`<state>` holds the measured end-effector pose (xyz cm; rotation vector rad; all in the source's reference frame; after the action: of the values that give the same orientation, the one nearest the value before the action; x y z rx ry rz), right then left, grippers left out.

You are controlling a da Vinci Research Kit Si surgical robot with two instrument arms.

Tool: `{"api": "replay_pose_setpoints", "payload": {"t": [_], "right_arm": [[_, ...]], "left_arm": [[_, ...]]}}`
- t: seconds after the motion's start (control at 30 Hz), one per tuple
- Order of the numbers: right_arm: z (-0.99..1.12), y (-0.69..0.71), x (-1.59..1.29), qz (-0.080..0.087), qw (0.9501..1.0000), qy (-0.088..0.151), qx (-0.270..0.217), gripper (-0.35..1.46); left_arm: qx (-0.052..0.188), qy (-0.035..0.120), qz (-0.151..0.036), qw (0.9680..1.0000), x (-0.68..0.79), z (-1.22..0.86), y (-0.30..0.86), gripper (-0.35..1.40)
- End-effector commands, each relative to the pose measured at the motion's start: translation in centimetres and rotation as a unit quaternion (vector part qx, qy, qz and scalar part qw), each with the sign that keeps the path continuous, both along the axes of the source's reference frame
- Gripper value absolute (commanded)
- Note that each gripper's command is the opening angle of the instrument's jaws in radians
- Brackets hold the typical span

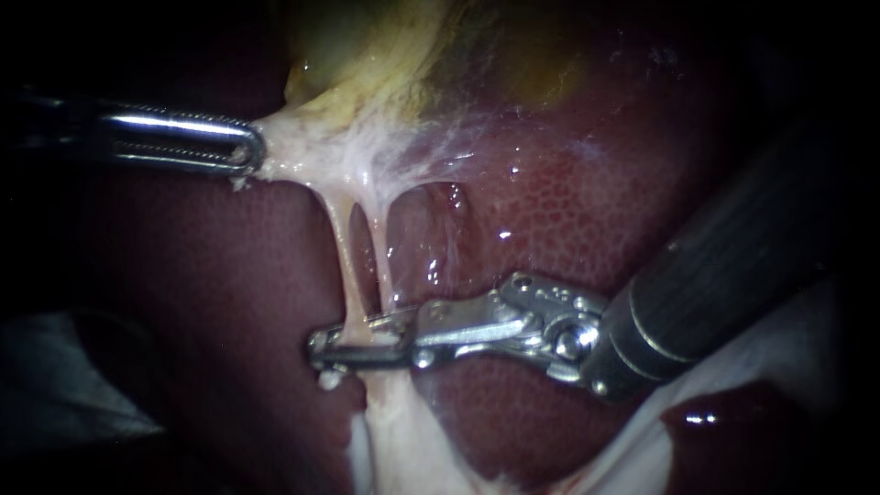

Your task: Going back second clip left tube

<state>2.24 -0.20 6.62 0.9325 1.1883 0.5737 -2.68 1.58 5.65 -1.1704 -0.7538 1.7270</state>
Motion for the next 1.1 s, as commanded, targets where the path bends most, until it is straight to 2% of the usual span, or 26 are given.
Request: {"api": "replay_pose_setpoints", "payload": {"t": [0.03, 0.07, 0.1, 0.17, 0.27, 0.37, 0.5, 0.63, 0.77, 0.9, 1.1], "right_arm": [[0.00, 0.00, 0.01, 0.000, 1.0000, 0.000, 0.000, -0.35], [0.00, 0.00, 0.01, 0.000, 1.0000, 0.000, 0.000, -0.35], [0.00, 0.00, 0.02, 0.000, 1.0000, 0.000, 0.000, -0.27], [0.01, 0.01, 0.05, 0.009, 0.9999, -0.005, -0.002, 0.08], [0.02, 0.03, 0.11, 0.022, 0.9993, -0.010, -0.027, 0.38], [0.04, 0.06, 0.13, 0.039, 0.9975, -0.017, -0.057, 0.46], [0.08, 0.13, 0.10, 0.057, 0.9915, -0.031, -0.113, 0.50], [0.12, 0.17, -0.02, 0.046, 0.9869, -0.058, -0.144, 0.50], [0.07, 0.19, -0.23, 0.045, 0.9831, -0.061, -0.167, 0.50], [-0.14, 0.28, -0.51, 0.028, 0.9789, -0.061, -0.193, 0.50], [-0.51, 0.43, -1.01, 0.005, 0.9686, -0.069, -0.239, 0.50]], "left_arm": [[0.000, 0.000, 0.000, 1.0000, 0.00, 0.00, 0.00, -0.35], [0.000, 0.000, 0.000, 1.0000, 0.00, 0.00, 0.00, -0.35], [0.000, 0.000, 0.000, 1.0000, 0.00, 0.00, 0.00, -0.35], [0.000, 0.000, 0.000, 1.0000, 0.00, 0.00, 0.00, -0.35], [0.000, 0.000, 0.000, 1.0000, 0.00, 0.00, 0.00, -0.35], [0.000, 0.000, 0.000, 1.0000, 0.00, 0.00, 0.00, -0.35], [0.000, 0.000, 0.000, 1.0000, 0.01, 0.00, 0.00, -0.35], [0.000, 0.000, 0.000, 1.0000, 0.01, 0.00, 0.00, -0.35], [0.000, 0.000, 0.001, 1.0000, 0.03, -0.01, -0.01, -0.35], [0.000, 0.000, 0.001, 1.0000, 0.03, -0.01, -0.01, -0.35], [0.000, -0.001, 0.001, 1.0000, 0.04, -0.01, -0.01, -0.35]]}}
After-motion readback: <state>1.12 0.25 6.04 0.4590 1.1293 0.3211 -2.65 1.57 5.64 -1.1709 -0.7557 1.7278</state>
